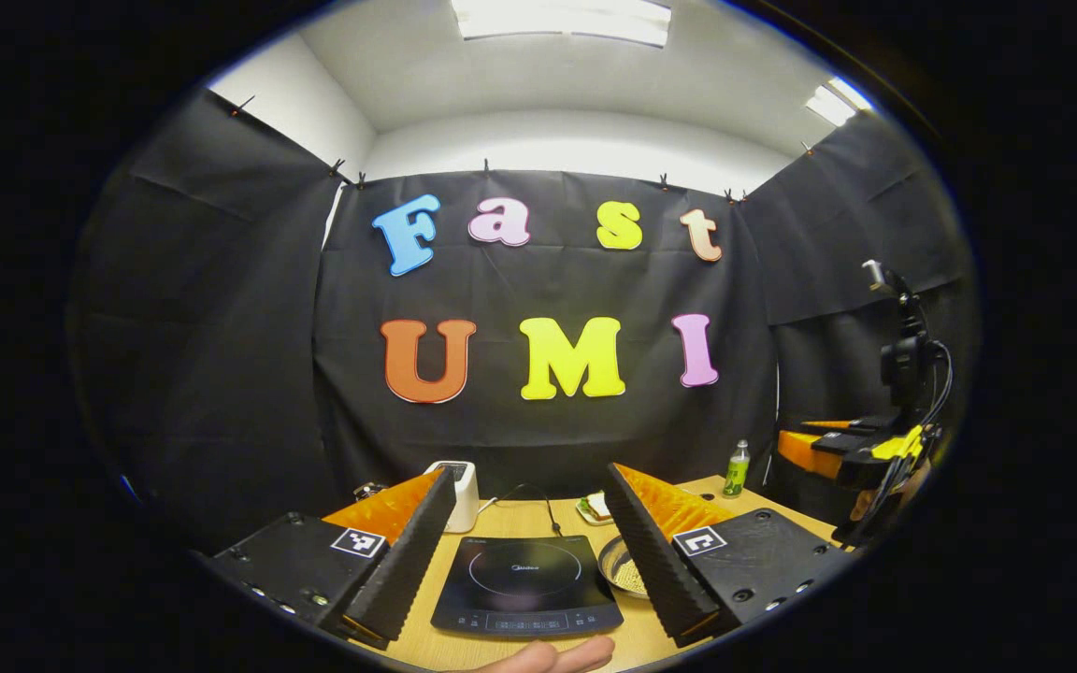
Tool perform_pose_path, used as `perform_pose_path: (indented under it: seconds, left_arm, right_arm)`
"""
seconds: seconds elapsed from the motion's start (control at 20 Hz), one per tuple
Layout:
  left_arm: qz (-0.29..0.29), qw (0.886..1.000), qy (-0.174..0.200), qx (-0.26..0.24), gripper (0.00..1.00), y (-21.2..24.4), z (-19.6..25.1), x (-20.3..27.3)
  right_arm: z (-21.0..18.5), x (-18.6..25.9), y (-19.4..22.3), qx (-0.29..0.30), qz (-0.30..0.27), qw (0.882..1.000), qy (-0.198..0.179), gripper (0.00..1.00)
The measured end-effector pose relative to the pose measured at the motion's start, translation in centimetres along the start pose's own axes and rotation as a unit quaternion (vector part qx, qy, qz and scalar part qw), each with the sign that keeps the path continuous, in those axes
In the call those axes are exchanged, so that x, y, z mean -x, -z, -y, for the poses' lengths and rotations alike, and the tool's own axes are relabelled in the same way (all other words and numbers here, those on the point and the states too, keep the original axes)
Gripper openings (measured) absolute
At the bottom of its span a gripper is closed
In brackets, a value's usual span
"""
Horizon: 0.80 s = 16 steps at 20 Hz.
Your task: First push the handle of the pot to place it horizontally, then grasp the pot with both hands and set it on the induction cooktop.
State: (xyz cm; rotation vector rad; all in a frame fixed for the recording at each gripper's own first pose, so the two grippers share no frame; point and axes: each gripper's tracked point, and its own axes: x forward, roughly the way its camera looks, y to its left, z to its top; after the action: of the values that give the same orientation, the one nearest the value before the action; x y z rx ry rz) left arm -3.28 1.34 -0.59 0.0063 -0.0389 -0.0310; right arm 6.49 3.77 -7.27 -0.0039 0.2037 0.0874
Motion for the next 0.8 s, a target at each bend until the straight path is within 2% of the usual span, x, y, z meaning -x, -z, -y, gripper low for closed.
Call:
perform_pose_path:
  seconds: [0.05, 0.1, 0.15, 0.2, 0.3, 0.35, 0.4, 0.55, 0.7, 0.8]
  left_arm:
    - [0.003, 1.000, -0.001, -0.001, 0.96, -0.1, 0.0, 0.2]
    - [0.006, 1.000, -0.001, -0.001, 0.96, -0.3, -0.1, 0.5]
    - [0.007, 1.000, 0.003, -0.002, 0.96, -0.3, 0.1, 0.7]
    - [0.009, 1.000, 0.007, -0.002, 0.96, -0.3, 0.4, 0.9]
    - [0.013, 1.000, 0.011, -0.006, 0.96, -0.5, 0.5, 1.2]
    - [0.012, 1.000, 0.010, -0.010, 0.96, -0.5, 0.3, 1.3]
    - [0.013, 1.000, 0.008, -0.013, 0.96, -0.5, 0.1, 1.4]
    - [0.013, 1.000, -0.002, -0.014, 0.96, -0.3, -0.5, 1.2]
    - [0.007, 1.000, -0.016, -0.010, 0.96, 0.3, -1.4, 1.1]
    - [0.000, 1.000, -0.013, -0.005, 0.96, 0.8, -1.2, 1.0]
  right_arm:
    - [-0.8, -0.6, 1.0, 0.005, -0.016, 1.000, -0.011, 0.34]
    - [-1.2, -1.2, 2.4, 0.012, -0.036, 0.999, -0.017, 0.29]
    - [-1.8, -1.6, 3.4, 0.016, -0.052, 0.998, -0.023, 0.09]
    - [-2.5, -2.1, 4.6, 0.020, -0.068, 0.997, -0.031, 0.03]
    - [-4.0, -2.7, 7.1, 0.025, -0.104, 0.993, -0.048, 0.01]
    - [-4.7, -3.0, 8.3, 0.026, -0.122, 0.991, -0.054, 0.04]
    - [-5.3, -3.2, 9.7, 0.030, -0.137, 0.988, -0.061, 0.01]
    - [-7.6, -3.8, 13.2, 0.038, -0.179, 0.979, -0.087, 0.04]
    - [-9.1, -4.2, 16.9, 0.047, -0.231, 0.966, -0.106, 0.04]
    - [-10.0, -4.3, 19.3, 0.031, -0.268, 0.956, -0.117, 0.04]
